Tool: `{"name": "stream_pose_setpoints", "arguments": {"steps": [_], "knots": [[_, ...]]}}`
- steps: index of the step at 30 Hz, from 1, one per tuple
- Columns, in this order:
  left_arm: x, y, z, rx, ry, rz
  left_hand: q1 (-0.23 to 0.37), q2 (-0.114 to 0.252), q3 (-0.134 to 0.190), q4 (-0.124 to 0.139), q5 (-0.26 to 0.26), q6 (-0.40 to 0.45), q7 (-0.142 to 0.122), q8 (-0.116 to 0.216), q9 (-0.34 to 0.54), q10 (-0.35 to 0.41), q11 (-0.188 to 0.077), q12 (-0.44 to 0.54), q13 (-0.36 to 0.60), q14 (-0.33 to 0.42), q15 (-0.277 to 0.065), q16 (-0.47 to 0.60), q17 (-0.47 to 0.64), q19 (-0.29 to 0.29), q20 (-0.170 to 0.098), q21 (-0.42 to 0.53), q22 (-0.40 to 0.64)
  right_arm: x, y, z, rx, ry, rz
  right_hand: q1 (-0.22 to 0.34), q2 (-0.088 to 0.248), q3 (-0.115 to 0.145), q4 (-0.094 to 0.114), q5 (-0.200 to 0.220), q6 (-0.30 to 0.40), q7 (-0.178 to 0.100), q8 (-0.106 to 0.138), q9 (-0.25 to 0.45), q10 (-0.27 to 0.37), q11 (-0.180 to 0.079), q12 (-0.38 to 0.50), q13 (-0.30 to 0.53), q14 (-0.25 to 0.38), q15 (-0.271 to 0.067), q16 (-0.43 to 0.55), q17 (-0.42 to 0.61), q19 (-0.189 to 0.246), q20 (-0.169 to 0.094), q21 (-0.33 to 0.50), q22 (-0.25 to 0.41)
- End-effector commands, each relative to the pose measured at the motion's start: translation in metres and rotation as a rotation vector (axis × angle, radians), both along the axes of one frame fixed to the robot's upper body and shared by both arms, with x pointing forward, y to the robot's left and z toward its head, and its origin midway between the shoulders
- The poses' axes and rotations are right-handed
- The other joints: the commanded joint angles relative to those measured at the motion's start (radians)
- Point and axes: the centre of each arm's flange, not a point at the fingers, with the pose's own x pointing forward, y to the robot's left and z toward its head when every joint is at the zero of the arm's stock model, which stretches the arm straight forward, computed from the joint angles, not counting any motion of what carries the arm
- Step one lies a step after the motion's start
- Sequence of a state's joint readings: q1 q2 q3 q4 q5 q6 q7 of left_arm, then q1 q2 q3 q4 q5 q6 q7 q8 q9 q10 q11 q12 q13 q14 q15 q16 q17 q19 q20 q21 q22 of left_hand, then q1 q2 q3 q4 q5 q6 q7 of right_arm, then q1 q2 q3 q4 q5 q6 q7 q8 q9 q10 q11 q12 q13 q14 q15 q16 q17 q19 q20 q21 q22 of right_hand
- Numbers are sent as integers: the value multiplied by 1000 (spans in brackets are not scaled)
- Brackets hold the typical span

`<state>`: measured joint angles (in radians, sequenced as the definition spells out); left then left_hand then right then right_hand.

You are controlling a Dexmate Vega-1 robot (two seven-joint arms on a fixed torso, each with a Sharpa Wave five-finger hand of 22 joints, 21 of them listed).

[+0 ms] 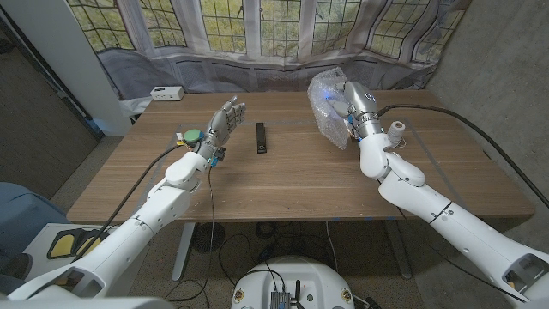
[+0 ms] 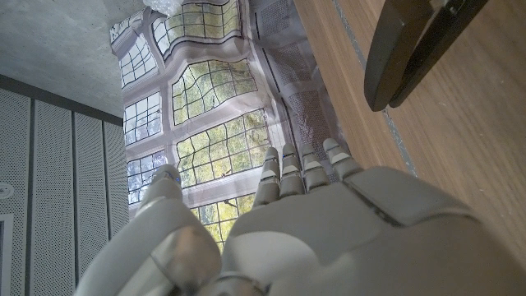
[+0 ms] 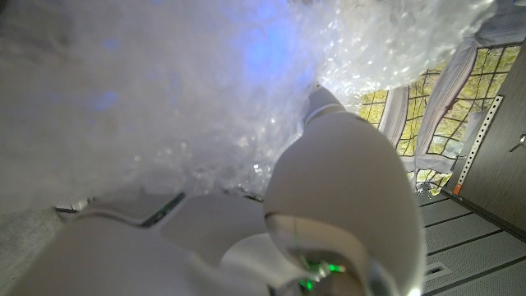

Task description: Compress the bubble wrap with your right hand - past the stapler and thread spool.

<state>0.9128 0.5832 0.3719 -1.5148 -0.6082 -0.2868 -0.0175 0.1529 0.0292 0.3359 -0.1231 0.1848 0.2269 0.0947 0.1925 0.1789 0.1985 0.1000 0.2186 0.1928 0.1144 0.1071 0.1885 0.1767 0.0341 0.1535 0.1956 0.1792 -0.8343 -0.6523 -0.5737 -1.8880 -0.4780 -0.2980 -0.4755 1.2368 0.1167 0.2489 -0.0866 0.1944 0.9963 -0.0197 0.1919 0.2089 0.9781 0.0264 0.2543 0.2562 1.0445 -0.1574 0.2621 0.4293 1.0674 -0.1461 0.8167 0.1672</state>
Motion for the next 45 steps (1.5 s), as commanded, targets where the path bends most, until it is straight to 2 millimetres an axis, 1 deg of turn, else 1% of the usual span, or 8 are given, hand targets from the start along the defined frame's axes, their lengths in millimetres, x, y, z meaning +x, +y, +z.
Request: {"name": "stream_pose_setpoints", "arguments": {"steps": [1,15,20,21,26,35,39,45], "knots": [[-1,1,1,4,-11,-6,8,9,3,-2,-1,6,-1,0,2,10,-3,1,6,10,-3,2,4,4,4,3,2,6,4,7,-58,42,-25,-4,7,6,-5,4,0,-6,7,0,-1,2,-3,2,13,-14,3,3,-64,-34,-3,2],[-2,4,2,2,-16,-4,9,9,3,-2,-1,3,0,-1,2,11,-3,0,6,13,-3,3,4,7,4,4,2,21,9,15,-90,113,-58,-26,11,3,2,2,-3,-1,9,-1,2,8,-9,-3,9,-7,7,6,-68,-29,-6,2],[-1,5,0,0,-12,-4,9,10,3,-2,-1,3,0,-2,2,10,-3,0,6,12,-3,2,4,7,4,5,2,27,12,17,-116,139,-84,-32,12,2,3,2,-2,0,9,-2,3,7,-10,-4,11,-9,8,6,-68,-28,-6,2],[-1,5,-1,-3,-11,-4,9,10,3,-2,-1,3,0,-2,2,10,-3,0,6,12,-3,2,4,8,4,5,2,29,12,18,-115,146,-84,-32,12,2,3,2,-2,0,10,-2,5,10,-10,-5,11,-9,8,6,-67,-28,-5,3],[-2,7,-2,-6,-11,1,10,10,4,-3,-1,2,0,-2,2,11,-4,0,6,13,-3,2,4,7,5,5,2,36,14,20,-138,177,-99,-33,15,5,1,3,-2,0,10,-2,4,5,-13,-6,8,-6,8,7,-70,-26,-7,3],[-6,10,-1,-6,-15,8,10,10,4,-3,-1,1,2,-3,3,10,-4,-1,6,13,-3,1,4,7,5,4,2,45,19,25,-198,224,-131,-37,18,7,-1,5,-7,0,9,-3,0,10,-17,-8,2,-1,8,8,-76,-24,-10,3],[-7,10,-1,-9,-15,7,10,10,4,-3,-1,1,2,-3,3,10,-4,-1,6,13,-4,1,4,7,5,4,2,49,22,25,-218,242,-131,-38,19,8,-2,5,-8,1,9,-3,-2,7,-19,-8,2,-1,8,8,-79,-23,-11,3],[-10,10,-1,-22,-24,8,11,11,4,-3,-1,1,2,-2,3,10,-5,-1,6,13,-4,1,4,7,5,4,2,56,25,22,-251,285,-150,-43,21,10,-2,6,-9,-1,9,-3,-3,9,-21,-9,-1,-2,7,7,-79,-22,-12,3]]}}
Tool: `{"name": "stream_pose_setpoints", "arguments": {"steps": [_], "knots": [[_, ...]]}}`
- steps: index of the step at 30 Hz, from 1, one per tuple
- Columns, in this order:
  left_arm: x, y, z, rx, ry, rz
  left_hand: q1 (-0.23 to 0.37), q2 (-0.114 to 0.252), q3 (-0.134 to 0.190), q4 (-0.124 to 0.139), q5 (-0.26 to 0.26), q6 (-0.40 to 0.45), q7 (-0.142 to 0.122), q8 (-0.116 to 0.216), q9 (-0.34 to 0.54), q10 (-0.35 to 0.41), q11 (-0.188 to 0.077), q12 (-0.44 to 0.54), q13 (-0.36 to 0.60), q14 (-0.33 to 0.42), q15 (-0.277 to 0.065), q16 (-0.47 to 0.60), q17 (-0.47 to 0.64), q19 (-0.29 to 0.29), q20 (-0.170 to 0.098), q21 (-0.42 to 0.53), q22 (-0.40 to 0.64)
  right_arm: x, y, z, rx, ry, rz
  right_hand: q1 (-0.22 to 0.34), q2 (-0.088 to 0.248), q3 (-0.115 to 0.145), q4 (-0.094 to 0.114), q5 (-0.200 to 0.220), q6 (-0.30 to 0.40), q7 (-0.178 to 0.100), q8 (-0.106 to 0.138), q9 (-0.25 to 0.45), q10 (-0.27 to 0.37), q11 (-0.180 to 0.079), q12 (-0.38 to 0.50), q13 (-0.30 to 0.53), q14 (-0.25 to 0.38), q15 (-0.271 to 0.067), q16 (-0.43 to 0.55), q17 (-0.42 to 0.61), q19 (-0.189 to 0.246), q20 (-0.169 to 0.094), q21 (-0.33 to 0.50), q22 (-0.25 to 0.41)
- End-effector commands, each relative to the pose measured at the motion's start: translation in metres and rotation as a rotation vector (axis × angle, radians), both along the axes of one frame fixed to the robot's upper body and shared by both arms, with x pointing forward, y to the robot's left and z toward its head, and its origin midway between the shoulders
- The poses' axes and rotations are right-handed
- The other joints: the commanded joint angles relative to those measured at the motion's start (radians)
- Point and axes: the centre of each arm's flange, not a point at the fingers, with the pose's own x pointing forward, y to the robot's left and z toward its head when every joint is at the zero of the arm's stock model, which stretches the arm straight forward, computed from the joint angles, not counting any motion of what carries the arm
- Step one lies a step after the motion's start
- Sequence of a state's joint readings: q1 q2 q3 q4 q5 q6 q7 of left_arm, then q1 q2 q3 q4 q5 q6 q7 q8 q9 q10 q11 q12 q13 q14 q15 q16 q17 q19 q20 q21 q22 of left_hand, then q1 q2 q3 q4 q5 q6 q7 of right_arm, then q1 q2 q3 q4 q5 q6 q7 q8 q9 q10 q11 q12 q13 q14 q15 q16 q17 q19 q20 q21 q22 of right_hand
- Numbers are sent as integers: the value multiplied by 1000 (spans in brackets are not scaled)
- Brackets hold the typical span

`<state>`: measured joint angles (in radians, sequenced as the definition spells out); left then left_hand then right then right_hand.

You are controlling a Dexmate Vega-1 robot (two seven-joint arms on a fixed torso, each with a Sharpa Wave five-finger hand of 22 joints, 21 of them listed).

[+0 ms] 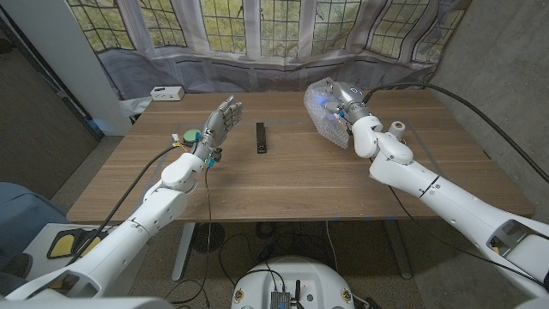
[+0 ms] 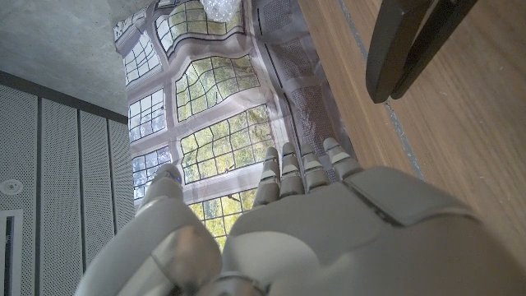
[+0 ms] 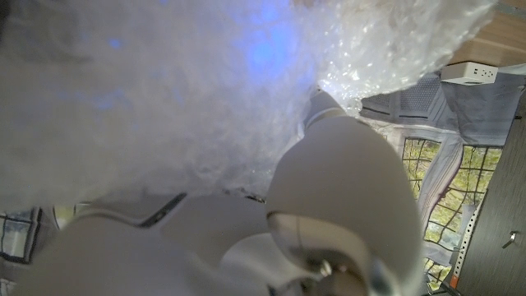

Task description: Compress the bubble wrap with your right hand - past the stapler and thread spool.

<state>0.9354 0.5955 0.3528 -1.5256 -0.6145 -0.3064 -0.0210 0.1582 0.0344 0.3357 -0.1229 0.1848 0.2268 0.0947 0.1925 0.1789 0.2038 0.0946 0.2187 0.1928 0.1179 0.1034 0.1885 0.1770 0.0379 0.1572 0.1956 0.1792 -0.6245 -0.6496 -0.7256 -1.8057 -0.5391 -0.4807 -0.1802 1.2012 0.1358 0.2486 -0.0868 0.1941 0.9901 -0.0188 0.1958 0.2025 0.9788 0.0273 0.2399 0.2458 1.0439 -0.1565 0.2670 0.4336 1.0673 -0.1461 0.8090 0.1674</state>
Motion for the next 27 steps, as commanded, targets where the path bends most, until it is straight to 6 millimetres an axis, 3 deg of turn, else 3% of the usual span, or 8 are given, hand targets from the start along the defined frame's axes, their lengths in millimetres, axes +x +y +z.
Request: {"name": "stream_pose_setpoints", "arguments": {"steps": [1,27], "knots": [[-5,1,0,-12,-11,4,6,5,4,-3,-1,2,1,-3,3,5,1,-1,6,10,0,1,3,4,1,4,2,13,6,0,-63,70,-29,-8,2,10,-2,6,-4,-1,5,3,-4,8,-7,2,-1,-3,2,3,-79,-22,-4,3],[-11,2,1,-7,-8,15,7,6,5,-4,-1,2,1,-3,3,6,1,-2,6,10,0,1,3,4,2,4,2,41,8,-14,-131,197,-98,-30,8,13,1,7,-12,1,4,2,-7,9,-12,1,-8,-4,2,3,-87,-16,-9,3]]}}
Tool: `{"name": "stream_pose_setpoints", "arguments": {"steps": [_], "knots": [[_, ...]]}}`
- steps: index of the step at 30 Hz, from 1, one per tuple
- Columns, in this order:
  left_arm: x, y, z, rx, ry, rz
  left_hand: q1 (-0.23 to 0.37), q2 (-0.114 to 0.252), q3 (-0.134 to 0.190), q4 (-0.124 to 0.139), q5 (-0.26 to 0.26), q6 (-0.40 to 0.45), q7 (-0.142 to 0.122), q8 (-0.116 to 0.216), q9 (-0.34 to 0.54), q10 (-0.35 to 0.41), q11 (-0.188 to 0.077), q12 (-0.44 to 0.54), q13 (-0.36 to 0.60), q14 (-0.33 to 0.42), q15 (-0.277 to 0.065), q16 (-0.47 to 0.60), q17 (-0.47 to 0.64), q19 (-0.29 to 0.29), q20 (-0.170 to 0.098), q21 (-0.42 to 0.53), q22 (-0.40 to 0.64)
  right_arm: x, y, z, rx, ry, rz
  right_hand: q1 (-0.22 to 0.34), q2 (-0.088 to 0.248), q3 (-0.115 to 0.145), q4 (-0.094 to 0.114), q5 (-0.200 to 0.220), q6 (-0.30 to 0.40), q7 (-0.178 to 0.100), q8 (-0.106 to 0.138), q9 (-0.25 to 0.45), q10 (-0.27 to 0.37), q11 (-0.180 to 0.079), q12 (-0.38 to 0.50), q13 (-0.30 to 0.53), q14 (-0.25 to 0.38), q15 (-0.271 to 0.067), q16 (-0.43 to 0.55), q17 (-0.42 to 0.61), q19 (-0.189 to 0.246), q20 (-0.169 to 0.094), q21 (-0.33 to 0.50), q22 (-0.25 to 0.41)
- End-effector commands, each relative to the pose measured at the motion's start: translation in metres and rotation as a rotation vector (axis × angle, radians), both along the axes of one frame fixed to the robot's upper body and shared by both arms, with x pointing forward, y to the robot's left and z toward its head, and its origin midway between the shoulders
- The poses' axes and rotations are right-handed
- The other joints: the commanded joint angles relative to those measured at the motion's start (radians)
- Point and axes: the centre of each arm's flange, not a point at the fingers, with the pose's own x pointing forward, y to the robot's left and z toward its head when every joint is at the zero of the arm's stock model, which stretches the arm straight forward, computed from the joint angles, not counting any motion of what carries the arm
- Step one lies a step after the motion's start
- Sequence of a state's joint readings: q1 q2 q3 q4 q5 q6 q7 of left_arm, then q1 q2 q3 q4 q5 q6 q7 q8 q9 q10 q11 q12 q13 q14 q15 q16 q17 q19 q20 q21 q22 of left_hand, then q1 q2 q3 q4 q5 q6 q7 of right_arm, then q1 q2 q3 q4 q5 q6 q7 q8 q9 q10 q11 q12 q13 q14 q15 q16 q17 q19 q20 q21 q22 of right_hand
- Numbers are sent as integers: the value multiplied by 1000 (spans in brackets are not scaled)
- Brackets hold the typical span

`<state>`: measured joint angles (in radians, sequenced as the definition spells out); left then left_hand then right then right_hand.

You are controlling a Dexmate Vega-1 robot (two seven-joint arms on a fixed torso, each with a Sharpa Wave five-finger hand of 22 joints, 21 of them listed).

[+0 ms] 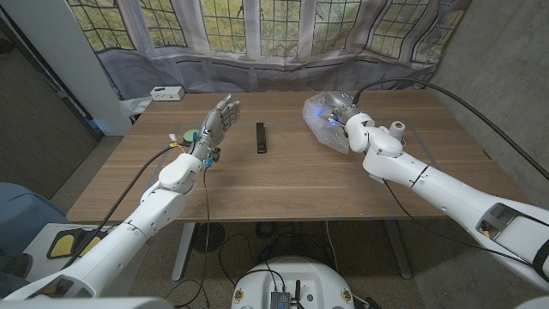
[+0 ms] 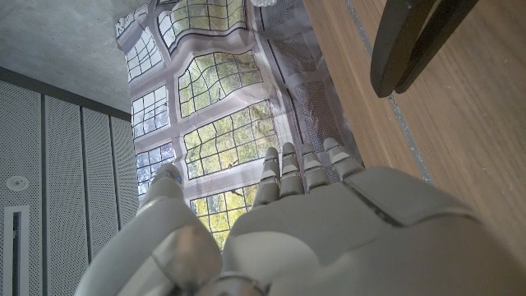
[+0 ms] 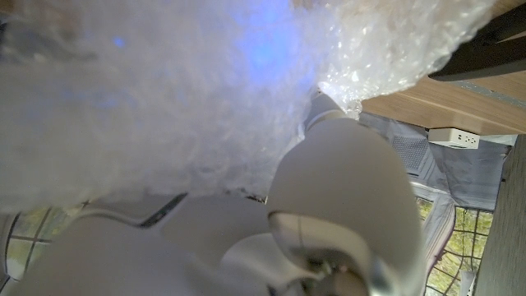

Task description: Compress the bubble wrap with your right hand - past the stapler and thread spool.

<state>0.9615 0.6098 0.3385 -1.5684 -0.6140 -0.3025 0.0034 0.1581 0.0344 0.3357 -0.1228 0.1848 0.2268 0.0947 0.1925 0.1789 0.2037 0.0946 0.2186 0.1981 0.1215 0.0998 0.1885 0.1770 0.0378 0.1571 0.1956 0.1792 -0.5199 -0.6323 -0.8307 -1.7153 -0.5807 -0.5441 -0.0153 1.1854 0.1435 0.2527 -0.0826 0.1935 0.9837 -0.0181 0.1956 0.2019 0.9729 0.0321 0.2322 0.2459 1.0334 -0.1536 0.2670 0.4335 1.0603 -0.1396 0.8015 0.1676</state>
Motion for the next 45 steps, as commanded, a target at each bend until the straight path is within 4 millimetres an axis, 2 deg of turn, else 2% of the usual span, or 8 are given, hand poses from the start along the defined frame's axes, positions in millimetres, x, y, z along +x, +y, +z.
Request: {"name": "stream_pose_setpoints", "arguments": {"steps": [1,45], "knots": [[-2,0,-1,0,3,5,7,7,5,-4,-1,2,1,-2,3,6,0,-2,1,7,4,1,3,4,2,4,2,12,-1,-6,-19,50,-31,-15,0,9,-3,7,-7,0,4,3,-2,5,-5,1,3,-7,1,2,-81,-23,-1,3],[-2,-7,-6,-10,16,1,9,8,6,-4,-2,2,2,-3,3,8,2,-2,1,8,6,0,3,12,5,7,2,46,1,-34,-90,186,-103,-52,0,11,-7,6,-35,12,-1,1,-31,19,-15,6,-33,7,0,12,-100,-14,-13,3]]}}
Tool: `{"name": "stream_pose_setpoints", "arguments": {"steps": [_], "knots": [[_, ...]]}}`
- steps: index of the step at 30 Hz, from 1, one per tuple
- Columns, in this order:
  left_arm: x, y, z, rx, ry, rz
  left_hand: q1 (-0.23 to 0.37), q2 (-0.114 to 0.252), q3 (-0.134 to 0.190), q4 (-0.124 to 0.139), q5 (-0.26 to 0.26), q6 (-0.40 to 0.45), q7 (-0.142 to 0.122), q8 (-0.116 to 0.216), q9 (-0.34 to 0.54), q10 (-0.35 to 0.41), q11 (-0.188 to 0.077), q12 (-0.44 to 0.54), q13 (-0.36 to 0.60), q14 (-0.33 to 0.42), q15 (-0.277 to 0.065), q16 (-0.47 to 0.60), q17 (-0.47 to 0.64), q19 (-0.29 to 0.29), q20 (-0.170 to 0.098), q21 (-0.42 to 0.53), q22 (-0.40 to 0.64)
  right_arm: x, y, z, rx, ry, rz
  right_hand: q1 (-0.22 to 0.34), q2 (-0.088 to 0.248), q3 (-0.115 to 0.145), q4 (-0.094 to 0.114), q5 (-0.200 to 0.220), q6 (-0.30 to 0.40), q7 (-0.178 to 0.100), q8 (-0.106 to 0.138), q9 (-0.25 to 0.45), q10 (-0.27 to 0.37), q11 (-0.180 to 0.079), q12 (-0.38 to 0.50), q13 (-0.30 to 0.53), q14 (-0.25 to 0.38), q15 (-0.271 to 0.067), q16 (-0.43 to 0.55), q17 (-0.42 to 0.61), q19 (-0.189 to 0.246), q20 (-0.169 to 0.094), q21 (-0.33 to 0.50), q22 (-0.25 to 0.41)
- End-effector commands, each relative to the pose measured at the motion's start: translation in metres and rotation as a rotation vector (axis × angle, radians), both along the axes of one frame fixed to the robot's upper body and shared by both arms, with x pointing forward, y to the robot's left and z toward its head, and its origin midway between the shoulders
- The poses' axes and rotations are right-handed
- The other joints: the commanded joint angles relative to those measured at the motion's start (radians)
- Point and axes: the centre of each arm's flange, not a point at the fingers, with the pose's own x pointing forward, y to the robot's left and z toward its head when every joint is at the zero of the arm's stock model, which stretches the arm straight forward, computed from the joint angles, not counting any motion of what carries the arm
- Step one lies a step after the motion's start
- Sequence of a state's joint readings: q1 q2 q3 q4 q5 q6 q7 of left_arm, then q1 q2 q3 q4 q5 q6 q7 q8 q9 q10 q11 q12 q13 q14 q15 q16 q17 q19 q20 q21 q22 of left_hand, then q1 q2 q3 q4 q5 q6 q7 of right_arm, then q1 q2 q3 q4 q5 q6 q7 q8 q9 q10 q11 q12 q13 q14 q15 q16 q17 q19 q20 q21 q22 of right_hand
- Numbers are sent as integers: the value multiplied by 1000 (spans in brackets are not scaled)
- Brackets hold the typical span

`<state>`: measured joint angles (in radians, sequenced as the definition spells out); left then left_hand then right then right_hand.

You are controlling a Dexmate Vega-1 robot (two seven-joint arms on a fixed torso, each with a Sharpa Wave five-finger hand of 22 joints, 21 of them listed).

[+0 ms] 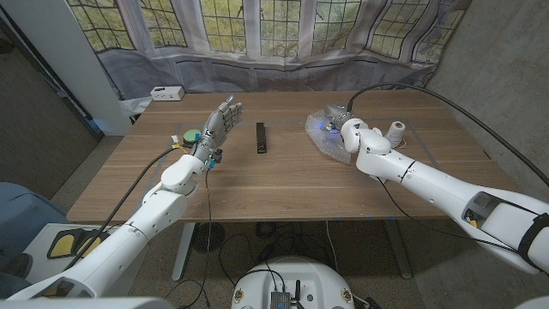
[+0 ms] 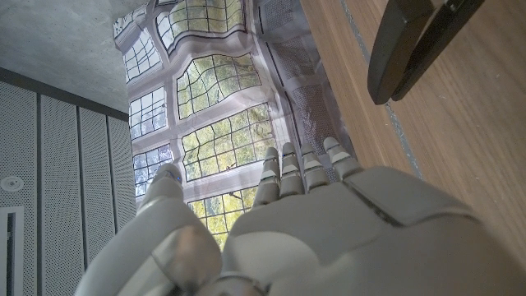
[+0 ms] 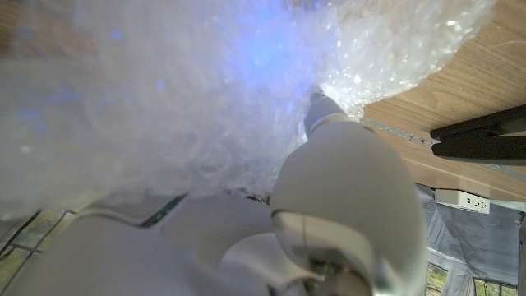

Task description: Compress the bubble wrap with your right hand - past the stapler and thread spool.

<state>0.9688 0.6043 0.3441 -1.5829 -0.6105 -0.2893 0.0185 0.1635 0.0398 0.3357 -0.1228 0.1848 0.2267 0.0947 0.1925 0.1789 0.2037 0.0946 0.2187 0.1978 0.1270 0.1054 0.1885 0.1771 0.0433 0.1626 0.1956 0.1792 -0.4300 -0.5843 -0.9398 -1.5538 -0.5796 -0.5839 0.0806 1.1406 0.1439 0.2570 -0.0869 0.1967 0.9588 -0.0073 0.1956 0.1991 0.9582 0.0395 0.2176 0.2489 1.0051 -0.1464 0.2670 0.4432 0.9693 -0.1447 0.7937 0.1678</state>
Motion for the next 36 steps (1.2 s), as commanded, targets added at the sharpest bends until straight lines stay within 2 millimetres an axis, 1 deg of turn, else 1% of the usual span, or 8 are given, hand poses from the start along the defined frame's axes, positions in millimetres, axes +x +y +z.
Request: {"name": "stream_pose_setpoints", "arguments": {"steps": [1,5,10,22,26,30,32,36], "knots": [[-1,-1,-3,-6,6,2,3,3,6,-4,-2,2,2,-3,3,8,2,-2,1,3,0,0,3,6,0,7,2,7,1,-9,-28,30,-20,-9,-2,6,-3,3,-10,2,0,3,-16,12,0,3,-5,0,0,3,-10,-9,-6,3],[-1,-2,-6,-10,9,0,3,3,6,-4,-2,1,1,-3,3,8,1,-3,1,3,1,0,3,6,0,7,3,8,1,-11,-34,33,-23,-14,-3,5,-2,2,-14,2,-1,3,-22,10,-2,3,-11,5,-1,3,-13,-7,-7,3],[0,-2,-6,-12,9,-1,4,2,6,-4,-2,2,1,-3,3,9,-1,-2,1,4,-1,1,3,6,0,7,3,9,2,-12,-37,38,-29,-21,-5,4,-2,2,-19,4,-2,3,-27,16,-4,3,-18,7,-2,4,-15,-6,-9,3],[0,-2,-8,-11,12,-3,4,2,6,-4,-2,2,2,-3,3,10,0,-2,1,5,-1,1,3,6,0,6,3,11,2,-14,-48,43,-45,-35,-10,1,-2,1,-37,5,-6,2,-39,16,-6,4,-36,13,-6,6,-30,0,-16,3],[1,-2,-8,-14,14,-3,4,2,6,-4,-2,2,2,-3,3,10,0,-2,1,5,0,1,3,5,1,6,3,11,3,-15,-50,41,-47,-46,-16,-4,-1,-1,-49,5,-8,2,-54,16,-11,3,-49,19,-10,7,-38,6,-20,3],[1,-2,-9,-15,15,-4,4,3,6,-4,-2,2,2,-3,3,9,2,-3,1,5,0,1,3,5,1,6,3,11,3,-15,-51,35,-45,-57,-24,-8,-5,-2,-70,10,-12,1,-78,22,-17,2,-75,28,-16,10,-54,7,-29,3],[2,-1,-9,-17,15,-5,4,3,6,-4,-2,2,2,-3,3,9,2,-3,1,6,1,1,3,5,1,6,3,11,4,-16,-54,39,-45,-64,-29,-11,-6,-4,-77,10,-12,1,-93,21,-21,1,-90,34,-21,10,-66,9,-35,2],[2,-1,-9,-15,13,-6,4,3,6,-4,-2,2,2,-3,3,9,-3,-3,1,6,1,1,3,5,0,6,3,11,4,-16,-52,37,-46,-82,-39,-18,-6,-7,-106,16,-16,1,-119,27,-25,0,-118,40,-30,9,-83,18,-45,2]]}}
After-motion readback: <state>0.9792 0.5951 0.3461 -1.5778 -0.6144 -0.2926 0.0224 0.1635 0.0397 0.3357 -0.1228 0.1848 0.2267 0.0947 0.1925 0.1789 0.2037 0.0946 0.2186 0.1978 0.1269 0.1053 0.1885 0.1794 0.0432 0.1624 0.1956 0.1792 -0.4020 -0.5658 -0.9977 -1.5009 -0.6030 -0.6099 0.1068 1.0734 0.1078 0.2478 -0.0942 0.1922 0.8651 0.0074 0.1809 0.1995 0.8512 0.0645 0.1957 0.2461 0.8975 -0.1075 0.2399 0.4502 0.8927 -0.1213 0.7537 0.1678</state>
